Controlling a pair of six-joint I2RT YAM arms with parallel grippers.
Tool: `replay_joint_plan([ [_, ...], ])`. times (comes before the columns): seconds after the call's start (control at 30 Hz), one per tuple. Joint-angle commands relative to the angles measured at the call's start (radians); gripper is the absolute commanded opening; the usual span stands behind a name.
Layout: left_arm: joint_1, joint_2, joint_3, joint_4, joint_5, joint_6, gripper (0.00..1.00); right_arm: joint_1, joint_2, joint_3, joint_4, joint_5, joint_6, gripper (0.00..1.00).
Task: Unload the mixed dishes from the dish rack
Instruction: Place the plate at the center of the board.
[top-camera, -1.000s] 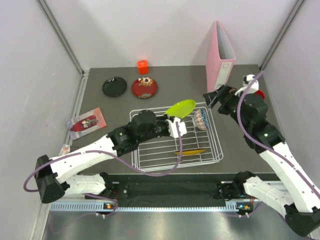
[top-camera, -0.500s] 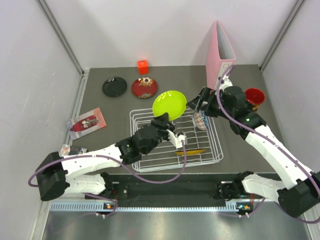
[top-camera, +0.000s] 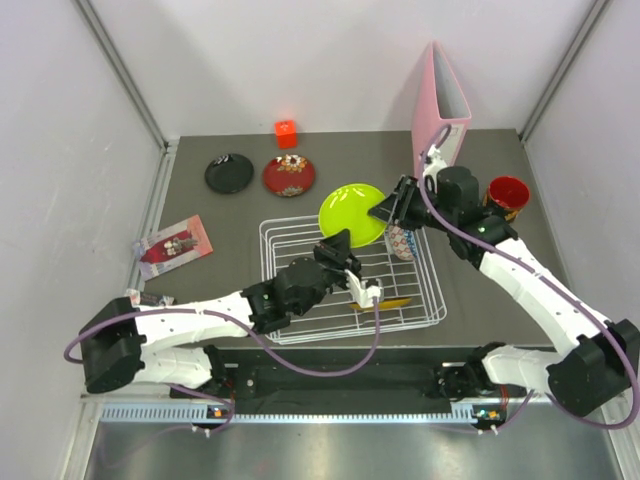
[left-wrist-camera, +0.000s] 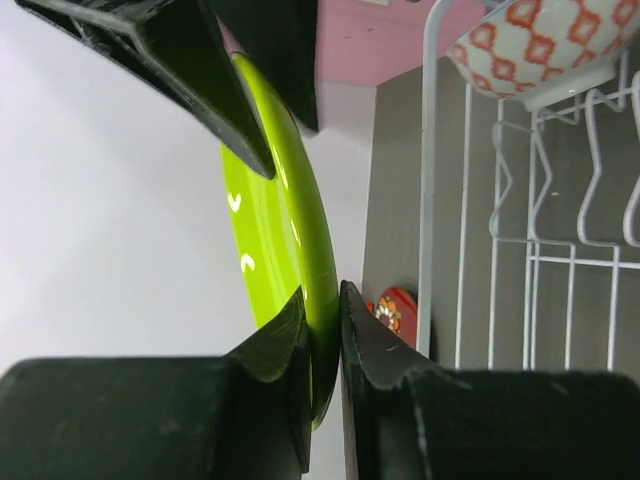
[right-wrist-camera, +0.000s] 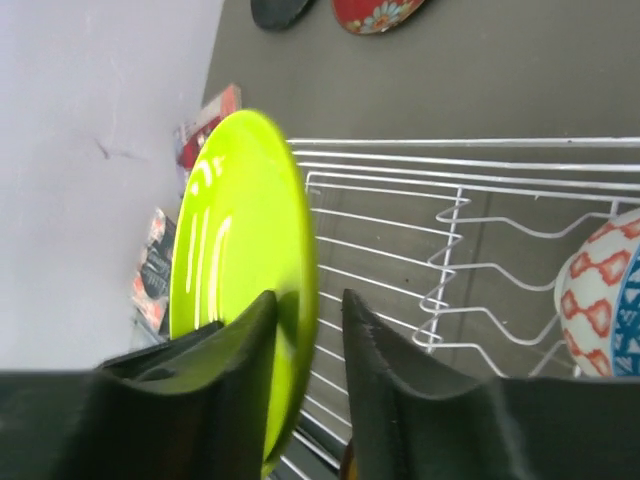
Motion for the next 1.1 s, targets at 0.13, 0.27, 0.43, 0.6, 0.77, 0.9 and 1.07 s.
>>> replay_joint_plan([
  [0.13, -0.007, 0.006, 0.019, 0.111, -0.033, -0.005, 0.0, -0.007, 0.006, 0.03, 0.033, 0.012, -0.023, 0.0],
  [0.27, -0.007, 0.018, 0.05, 0.162, -0.099, -0.093, 0.16, -0.007, -0.028, 0.024, 0.034, 0.064, -0.026, 0.0],
  [0.43, 0.037, 0.009, 0.195, 0.084, -0.207, -0.41, 0.83, -0.009, -0.103, 0.037, 0.039, 0.136, -0.026, 0.0],
  [0.6, 0.201, -0.027, 0.361, -0.153, -0.193, -0.799, 0.99, -0.013, -0.167, 0.091, 0.025, 0.224, -0.043, 0.0],
  [0.77, 0.433, -0.005, 0.519, -0.445, -0.072, -1.355, 0.99, -0.015, -0.193, 0.137, 0.013, 0.316, -0.061, 0.0],
  [0.9, 0.612, 0.009, 0.575, -0.551, 0.166, -1.706, 0.99, -0.013, -0.204, 0.117, 0.034, 0.317, -0.066, 0.0],
  [1.07, 0.816, 0.033, 0.409, -0.264, 0.73, -2.224, 0.99, -0.015, -0.216, 0.024, 0.127, 0.294, -0.052, 0.0],
])
